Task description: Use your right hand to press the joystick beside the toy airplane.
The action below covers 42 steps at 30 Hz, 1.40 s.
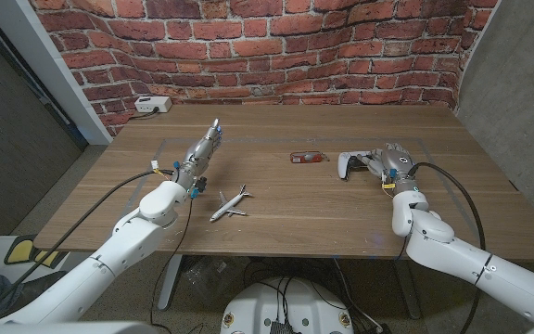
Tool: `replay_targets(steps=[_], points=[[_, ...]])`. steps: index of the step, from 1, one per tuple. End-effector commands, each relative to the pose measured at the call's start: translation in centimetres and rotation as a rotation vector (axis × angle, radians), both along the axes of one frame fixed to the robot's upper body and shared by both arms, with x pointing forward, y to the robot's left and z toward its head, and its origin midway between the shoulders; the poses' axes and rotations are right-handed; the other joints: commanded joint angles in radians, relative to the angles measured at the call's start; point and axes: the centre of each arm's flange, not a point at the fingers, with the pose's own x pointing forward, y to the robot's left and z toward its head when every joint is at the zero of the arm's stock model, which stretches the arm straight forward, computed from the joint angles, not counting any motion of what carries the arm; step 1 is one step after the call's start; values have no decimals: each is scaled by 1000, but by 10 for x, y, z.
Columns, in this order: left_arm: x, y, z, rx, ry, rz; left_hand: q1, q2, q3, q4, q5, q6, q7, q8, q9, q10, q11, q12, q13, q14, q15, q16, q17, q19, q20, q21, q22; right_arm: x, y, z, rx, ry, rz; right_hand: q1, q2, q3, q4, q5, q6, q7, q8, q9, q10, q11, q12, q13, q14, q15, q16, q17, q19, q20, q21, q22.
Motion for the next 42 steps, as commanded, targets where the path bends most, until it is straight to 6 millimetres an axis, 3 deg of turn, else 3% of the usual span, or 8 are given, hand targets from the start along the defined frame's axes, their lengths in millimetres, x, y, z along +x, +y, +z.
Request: replay_targets(steps=[1,13,42], points=[[3,-2,1,5,7,-10,1,5,-8,0,-4,8,-1,0,1,4,-1,-5,5,-3,-1,-2,5,-3,-8,4,6,-4,3,-1,0,-63,20,25,0,4,-11,4,22,-4,-3,-2,34,-6,11,3,24,3,7,2,19,24,7,3],[5,-2,1,3,12,-13,2,7,-8,1,-5,8,-2,-1,1,3,-2,-5,5,-5,-1,-3,5,-4,-4,4,6,-7,6,-2,6,-95,48,53,-3,13,-15,3,77,-12,2,-2,73,-16,17,3,75,-9,8,1,69,44,14,3],[4,0,1,8,10,-15,4,11,-11,1,-7,8,-2,-2,1,3,-2,-6,5,-5,-1,-2,5,-7,3,4,6,-6,2,-7,24,-56,40,56,-16,10,-10,1,91,-2,-8,-2,82,-17,13,3,87,-47,0,3,96,45,13,4]])
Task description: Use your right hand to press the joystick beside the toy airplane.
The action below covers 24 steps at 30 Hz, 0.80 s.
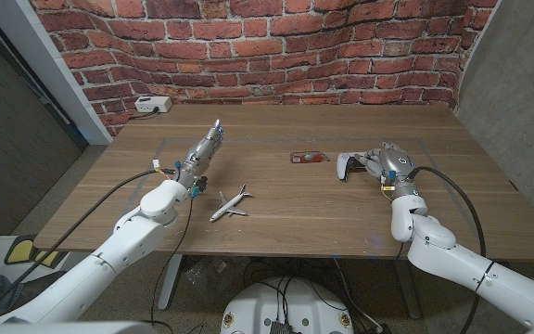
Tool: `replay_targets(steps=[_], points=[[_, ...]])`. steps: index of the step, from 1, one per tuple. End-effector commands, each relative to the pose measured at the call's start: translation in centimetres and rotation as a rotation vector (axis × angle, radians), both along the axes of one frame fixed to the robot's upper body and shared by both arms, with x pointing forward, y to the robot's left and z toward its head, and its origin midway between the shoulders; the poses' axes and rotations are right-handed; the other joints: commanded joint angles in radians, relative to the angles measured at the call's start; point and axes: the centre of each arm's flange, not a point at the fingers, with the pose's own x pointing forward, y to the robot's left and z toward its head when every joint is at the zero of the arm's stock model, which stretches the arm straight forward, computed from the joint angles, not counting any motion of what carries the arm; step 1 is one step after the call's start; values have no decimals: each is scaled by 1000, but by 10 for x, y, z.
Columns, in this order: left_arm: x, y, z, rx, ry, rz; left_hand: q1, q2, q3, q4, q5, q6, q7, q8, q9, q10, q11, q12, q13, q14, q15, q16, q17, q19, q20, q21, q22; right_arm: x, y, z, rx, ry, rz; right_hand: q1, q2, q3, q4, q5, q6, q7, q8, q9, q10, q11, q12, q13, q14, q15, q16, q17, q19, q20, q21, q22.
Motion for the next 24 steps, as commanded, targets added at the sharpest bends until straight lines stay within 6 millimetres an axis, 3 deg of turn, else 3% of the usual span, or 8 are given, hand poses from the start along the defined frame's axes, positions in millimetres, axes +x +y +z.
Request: replay_targets(steps=[1,24], points=[[0,0,1,3,-2,-5,8,-6,-11,1,0,2,3,-2,1,3,-2,0,5,-5,-2,-2,5,-7,4,4,1,-1,-2,-4,15,15,-2,4,-8,-3,2,1,11,2,-3,4,9,-1,2,3,3,-12,-1,2,17,-3,9,4],[1,-2,1,3,-1,-2,9,-5,-15,1,-1,3,1,-2,2,3,-2,0,5,-5,-3,-2,5,-8,10,5,1,1,-6,-4,23,26,-3,8,-12,-2,6,2,43,10,-3,4,28,-4,3,3,18,-43,-3,4,34,0,7,4]])
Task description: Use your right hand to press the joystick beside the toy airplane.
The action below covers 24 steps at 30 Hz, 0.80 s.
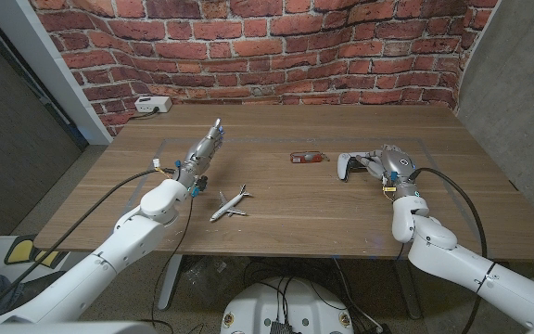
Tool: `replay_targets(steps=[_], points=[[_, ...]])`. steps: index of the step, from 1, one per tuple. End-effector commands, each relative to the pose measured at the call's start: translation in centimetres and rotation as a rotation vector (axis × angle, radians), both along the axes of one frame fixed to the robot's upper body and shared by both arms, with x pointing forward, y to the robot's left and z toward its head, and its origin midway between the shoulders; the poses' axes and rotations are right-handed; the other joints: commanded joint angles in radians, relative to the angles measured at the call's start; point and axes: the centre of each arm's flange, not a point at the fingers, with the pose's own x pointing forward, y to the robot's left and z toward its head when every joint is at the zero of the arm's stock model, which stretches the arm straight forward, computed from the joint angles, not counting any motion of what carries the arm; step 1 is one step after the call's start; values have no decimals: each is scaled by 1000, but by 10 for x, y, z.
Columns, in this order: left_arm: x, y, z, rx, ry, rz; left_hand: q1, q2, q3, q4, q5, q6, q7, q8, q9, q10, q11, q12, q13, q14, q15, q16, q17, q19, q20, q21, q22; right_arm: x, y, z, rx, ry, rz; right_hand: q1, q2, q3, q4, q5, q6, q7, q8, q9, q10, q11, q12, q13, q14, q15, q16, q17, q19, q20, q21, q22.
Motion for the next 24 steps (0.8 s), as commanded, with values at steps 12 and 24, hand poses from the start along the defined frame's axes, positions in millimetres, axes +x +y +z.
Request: replay_targets(steps=[12,24], points=[[0,-2,0,5,4,6,-1,6,-8,1,-2,3,0,-3,2,3,-4,0,5,-5,-4,-2,5,-4,8,5,1,3,-3,-5,14,17,6,6,-9,-1,7,2,31,10,7,6,26,-2,4,3,14,-18,-3,5,18,2,5,2],[0,-3,1,10,5,5,-1,7,-10,1,-2,3,0,-3,2,1,-2,-1,5,-6,-4,-2,5,-4,9,5,1,3,-5,-6,21,15,7,8,-9,0,8,2,41,13,6,6,35,-5,5,3,21,-23,-3,6,25,1,4,2]])
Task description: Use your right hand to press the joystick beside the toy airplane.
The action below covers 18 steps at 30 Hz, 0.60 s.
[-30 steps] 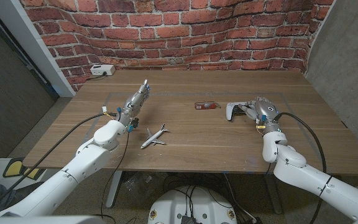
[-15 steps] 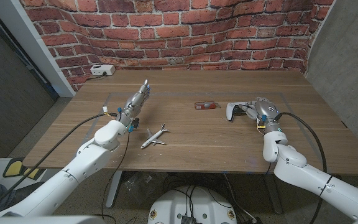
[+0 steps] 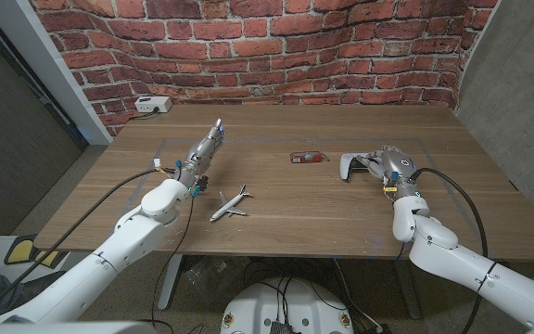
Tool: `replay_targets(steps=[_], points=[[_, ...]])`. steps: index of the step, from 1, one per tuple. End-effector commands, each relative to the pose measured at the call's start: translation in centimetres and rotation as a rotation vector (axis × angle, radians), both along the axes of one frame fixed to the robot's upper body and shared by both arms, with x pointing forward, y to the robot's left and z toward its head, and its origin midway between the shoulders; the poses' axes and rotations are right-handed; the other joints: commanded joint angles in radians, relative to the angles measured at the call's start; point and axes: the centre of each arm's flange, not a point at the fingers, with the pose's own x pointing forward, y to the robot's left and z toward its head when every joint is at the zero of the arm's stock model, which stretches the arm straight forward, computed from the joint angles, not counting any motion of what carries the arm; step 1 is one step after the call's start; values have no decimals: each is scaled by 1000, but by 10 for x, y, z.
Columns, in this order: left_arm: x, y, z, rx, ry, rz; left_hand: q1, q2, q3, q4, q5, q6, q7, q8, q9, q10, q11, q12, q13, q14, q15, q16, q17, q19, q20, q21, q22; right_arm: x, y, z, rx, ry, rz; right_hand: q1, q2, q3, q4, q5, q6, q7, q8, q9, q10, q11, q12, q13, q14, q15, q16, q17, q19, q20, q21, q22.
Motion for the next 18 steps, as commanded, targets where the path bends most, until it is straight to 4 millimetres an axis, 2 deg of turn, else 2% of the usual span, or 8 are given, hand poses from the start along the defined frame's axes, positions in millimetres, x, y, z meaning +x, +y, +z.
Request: replay_targets(steps=[1,14,18], points=[[0,-1,1,4,1,0,-1,7,-10,1,-2,3,0,-3,2,1,-2,-2,5,-6,-5,-2,5,-3,7,5,1,0,-1,-1,10,-2,2,8,-10,4,4,2,16,6,2,6,13,0,4,3,7,-9,-3,6,10,-5,4,2],[0,0,0,-5,-5,-1,0,8,-12,2,-3,3,0,-3,2,1,-3,-2,5,-6,-4,-2,5,-3,8,6,2,-3,0,9,-4,-41,8,10,-10,5,4,2,4,0,-7,6,17,0,3,3,12,-11,-4,6,14,-5,2,2],[0,1,0,-6,-6,-1,0,8,-13,2,-3,3,0,-3,2,0,-3,-2,5,-5,-4,-2,5,-3,7,6,2,-4,1,11,-4,-52,7,10,-11,5,4,2,6,0,-9,6,19,-7,3,3,13,-10,-5,6,14,-5,1,2]])
